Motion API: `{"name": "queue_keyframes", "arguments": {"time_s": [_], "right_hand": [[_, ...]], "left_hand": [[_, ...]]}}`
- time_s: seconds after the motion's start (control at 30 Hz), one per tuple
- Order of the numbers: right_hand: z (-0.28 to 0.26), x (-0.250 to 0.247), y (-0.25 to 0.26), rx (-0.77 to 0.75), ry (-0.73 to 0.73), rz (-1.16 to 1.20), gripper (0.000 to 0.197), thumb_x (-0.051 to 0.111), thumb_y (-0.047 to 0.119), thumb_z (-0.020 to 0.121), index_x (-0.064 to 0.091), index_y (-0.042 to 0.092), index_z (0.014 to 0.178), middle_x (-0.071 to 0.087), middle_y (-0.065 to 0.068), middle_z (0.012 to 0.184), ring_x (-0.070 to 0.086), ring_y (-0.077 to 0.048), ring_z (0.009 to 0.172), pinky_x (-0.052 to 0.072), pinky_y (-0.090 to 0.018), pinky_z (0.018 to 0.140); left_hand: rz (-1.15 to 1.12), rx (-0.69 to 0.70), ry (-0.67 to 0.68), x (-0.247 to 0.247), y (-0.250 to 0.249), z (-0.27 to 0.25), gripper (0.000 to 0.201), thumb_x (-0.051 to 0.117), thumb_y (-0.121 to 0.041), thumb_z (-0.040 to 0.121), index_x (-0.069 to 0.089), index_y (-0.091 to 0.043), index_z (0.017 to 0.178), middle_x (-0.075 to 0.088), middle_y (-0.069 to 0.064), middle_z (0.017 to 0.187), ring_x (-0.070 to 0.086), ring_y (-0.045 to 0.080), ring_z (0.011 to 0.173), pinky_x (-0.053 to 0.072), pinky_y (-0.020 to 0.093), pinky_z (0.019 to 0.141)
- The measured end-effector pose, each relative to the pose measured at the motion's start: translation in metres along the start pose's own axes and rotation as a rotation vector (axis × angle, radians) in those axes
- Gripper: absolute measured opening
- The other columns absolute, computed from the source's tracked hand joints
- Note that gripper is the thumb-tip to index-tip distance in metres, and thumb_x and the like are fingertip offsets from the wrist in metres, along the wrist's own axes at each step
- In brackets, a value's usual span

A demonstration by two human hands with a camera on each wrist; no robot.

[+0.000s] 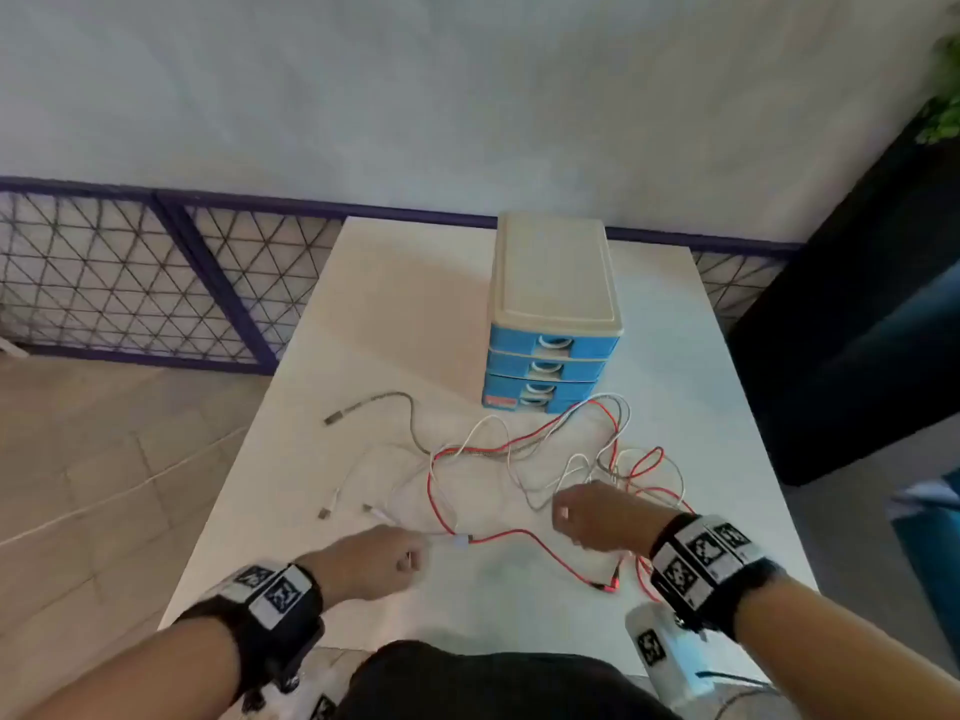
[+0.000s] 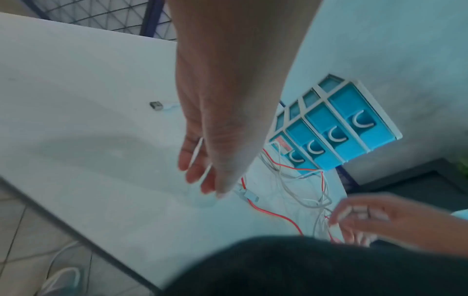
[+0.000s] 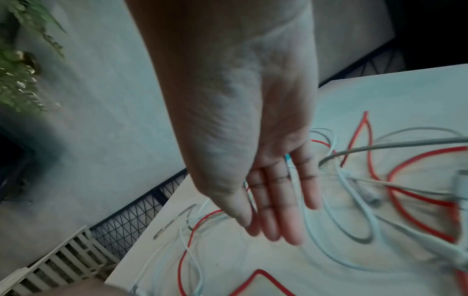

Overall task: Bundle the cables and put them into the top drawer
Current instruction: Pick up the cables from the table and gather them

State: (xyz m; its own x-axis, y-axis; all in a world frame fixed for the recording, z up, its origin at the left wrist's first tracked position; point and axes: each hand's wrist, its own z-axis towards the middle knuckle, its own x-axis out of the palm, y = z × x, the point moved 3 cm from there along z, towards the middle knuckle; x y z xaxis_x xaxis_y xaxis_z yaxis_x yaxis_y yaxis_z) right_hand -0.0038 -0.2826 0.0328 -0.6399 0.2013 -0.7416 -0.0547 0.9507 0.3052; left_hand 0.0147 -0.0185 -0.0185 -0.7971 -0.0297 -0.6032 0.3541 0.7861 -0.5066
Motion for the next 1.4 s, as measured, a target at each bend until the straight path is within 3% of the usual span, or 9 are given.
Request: {"name": "queue_keyframes", "arguments": {"time_s": [0.1,0.27,0.5,0.67,0.83,0.93,1.13,1.27,1.4], "right_hand": [[0.019,-0.01,0.018,-0.072,-0.133,0.031,0.021,0.049,0.013,0.093,0.067,0.011,0.104,0.069,-0.006,0.112,0.06,-0.023,0.104,0.037,-0.023,0.083],[0.032,-0.011,0.041,-0.1,-0.087,0.008,0.023,0.046,0.018,0.094,0.065,0.016,0.106,0.066,-0.005,0.115,0.057,-0.025,0.109,0.043,-0.03,0.09],[0.04,-0.021,0.049,-0.105,-0.081,0.112,0.025,0.047,0.012,0.093,0.067,0.01,0.108,0.067,-0.008,0.116,0.057,-0.025,0.112,0.039,-0.029,0.092],[0.052,-0.028,0.048,-0.063,-0.091,0.261,0.021,0.05,0.021,0.094,0.066,0.014,0.105,0.071,-0.01,0.107,0.065,-0.029,0.102,0.048,-0.03,0.088],[0.067,-0.04,0.052,-0.087,-0.253,0.488,0.009,0.061,0.022,0.091,0.063,0.014,0.094,0.069,-0.009,0.085,0.069,-0.024,0.073,0.046,-0.015,0.06],[0.075,-0.053,0.047,-0.084,-0.357,0.697,0.012,0.066,0.023,0.088,0.062,0.021,0.077,0.067,-0.008,0.078,0.065,-0.016,0.064,0.052,-0.03,0.064],[0.077,-0.087,0.073,-0.205,-0.284,1.217,0.028,0.057,0.028,0.095,0.064,0.007,0.113,0.069,-0.007,0.116,0.065,-0.013,0.105,0.051,-0.032,0.091],[0.085,-0.096,0.089,-0.217,-0.319,1.246,0.014,0.041,0.022,0.102,0.045,0.009,0.106,0.068,-0.019,0.112,0.066,-0.026,0.098,0.05,-0.038,0.09],[0.095,-0.094,0.09,-0.199,-0.356,1.266,0.01,0.034,0.021,0.103,0.037,0.013,0.098,0.07,-0.017,0.095,0.068,-0.03,0.084,0.048,-0.035,0.081]], "left_hand": [[0.12,0.011,-0.257,-0.01,-0.001,0.021,0.009,0.046,-0.027,0.084,0.051,-0.02,0.084,0.056,-0.004,0.086,0.055,0.016,0.08,0.04,0.033,0.067],[0.383,-0.113,-0.277,-0.01,0.015,0.033,0.023,0.053,-0.026,0.086,0.051,-0.017,0.107,0.049,0.002,0.118,0.048,0.023,0.114,0.041,0.037,0.081],[0.344,0.032,-0.352,-0.021,0.015,0.033,0.007,0.042,-0.027,0.094,0.048,-0.024,0.096,0.053,-0.003,0.106,0.05,0.02,0.104,0.032,0.033,0.083],[0.071,0.104,-0.628,-0.049,-0.004,0.024,0.012,0.043,-0.015,0.094,0.054,-0.016,0.093,0.055,-0.002,0.089,0.054,0.022,0.084,0.031,0.028,0.07],[-0.245,0.121,-0.77,-0.073,-0.009,0.025,0.011,0.049,-0.02,0.093,0.055,-0.024,0.086,0.056,-0.01,0.076,0.051,0.011,0.071,0.039,0.027,0.067],[-0.414,0.12,-0.764,-0.087,-0.007,0.026,0.023,0.052,-0.015,0.09,0.053,-0.031,0.074,0.063,-0.011,0.071,0.053,0.01,0.066,0.041,0.022,0.067],[-0.608,0.212,-0.738,-0.121,-0.022,0.021,0.015,0.058,-0.008,0.088,0.068,-0.015,0.079,0.065,-0.01,0.068,0.059,0.006,0.065,0.046,0.016,0.069],[-0.56,0.143,-0.709,-0.136,-0.018,0.024,0.017,0.056,-0.01,0.091,0.067,-0.012,0.079,0.066,-0.003,0.072,0.058,0.001,0.059,0.047,0.016,0.069],[-0.379,0.011,-0.747,-0.135,0.016,0.027,0.019,0.047,-0.013,0.093,0.058,-0.015,0.078,0.065,0.0,0.087,0.058,0.015,0.072,0.045,0.027,0.073]]}}
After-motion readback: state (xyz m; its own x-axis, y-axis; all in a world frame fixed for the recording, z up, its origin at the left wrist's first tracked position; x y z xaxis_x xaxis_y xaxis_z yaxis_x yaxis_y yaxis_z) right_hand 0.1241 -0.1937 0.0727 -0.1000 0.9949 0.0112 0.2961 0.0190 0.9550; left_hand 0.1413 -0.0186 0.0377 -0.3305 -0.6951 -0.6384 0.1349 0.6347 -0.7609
